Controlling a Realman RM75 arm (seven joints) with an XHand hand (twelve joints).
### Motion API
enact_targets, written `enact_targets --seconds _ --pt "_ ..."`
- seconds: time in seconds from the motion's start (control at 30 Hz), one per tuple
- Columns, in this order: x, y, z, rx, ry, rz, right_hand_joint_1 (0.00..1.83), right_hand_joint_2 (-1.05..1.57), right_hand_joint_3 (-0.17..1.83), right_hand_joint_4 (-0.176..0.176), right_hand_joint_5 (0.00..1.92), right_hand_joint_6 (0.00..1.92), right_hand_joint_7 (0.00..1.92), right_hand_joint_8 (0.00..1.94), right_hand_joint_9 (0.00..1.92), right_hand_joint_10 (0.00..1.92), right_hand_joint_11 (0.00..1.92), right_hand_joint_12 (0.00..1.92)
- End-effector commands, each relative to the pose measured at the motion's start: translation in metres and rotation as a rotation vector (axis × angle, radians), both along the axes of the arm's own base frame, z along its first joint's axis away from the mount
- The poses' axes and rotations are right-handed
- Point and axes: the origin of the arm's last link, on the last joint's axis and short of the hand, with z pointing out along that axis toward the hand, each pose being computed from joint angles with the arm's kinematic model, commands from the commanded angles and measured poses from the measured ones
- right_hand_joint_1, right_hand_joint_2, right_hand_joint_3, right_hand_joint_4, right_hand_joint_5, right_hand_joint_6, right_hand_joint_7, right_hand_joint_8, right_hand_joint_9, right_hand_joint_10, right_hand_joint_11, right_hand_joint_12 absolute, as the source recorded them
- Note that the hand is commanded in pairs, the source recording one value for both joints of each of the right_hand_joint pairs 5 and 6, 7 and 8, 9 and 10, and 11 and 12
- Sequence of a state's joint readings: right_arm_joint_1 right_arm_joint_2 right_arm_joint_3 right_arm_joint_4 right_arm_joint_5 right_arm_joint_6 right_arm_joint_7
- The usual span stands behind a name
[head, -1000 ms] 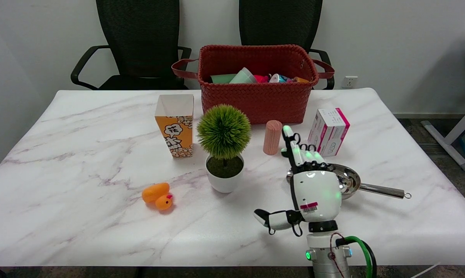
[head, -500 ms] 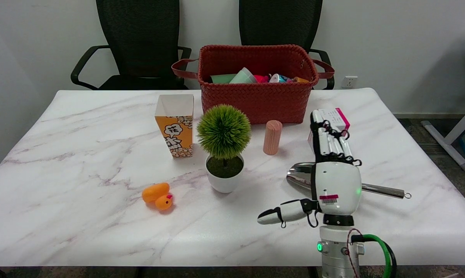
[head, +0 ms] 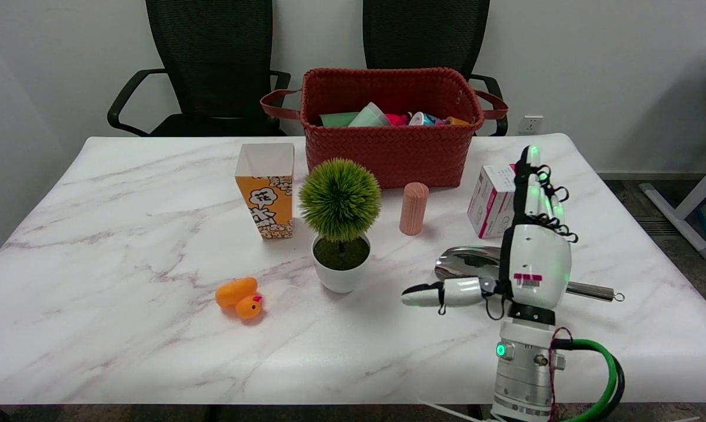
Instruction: Pick up the white paper box.
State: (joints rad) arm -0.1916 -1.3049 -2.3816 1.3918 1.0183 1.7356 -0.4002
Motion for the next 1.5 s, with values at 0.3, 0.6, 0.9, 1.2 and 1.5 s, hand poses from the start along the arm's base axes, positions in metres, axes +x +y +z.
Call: enact_targets --seconds 0.3,0.6,0.9,1.2,1.5 --pt "0.027 -0.039 0.037 -0.055 -0.300 0.119 0.94 -0.13 -0.17 0.000 0.00 0.00 0.12 0.12 0.26 0.26 0.04 0.04" --pt "0.021 -0.051 0.054 -0.049 -0.444 0.148 0.86 -0.07 -0.17 0.000 0.00 0.00 0.04 0.04 0.12 0.12 0.00 0.00" --pt "0.014 -0.064 0.065 0.006 -0.594 0.178 0.80 0.04 -0.17 0.000 0.00 0.00 0.00 0.00 0.03 0.03 0.00 0.00" --pt "0.010 -0.083 0.079 0.065 -0.673 0.273 0.84 0.16 -0.17 0.000 0.00 0.00 0.00 0.00 0.04 0.04 0.00 0.00" --pt "0.001 -0.090 0.089 0.032 -0.710 0.262 0.87 0.11 -0.17 0.000 0.00 0.00 0.00 0.00 0.00 0.00 0.00 0.00"
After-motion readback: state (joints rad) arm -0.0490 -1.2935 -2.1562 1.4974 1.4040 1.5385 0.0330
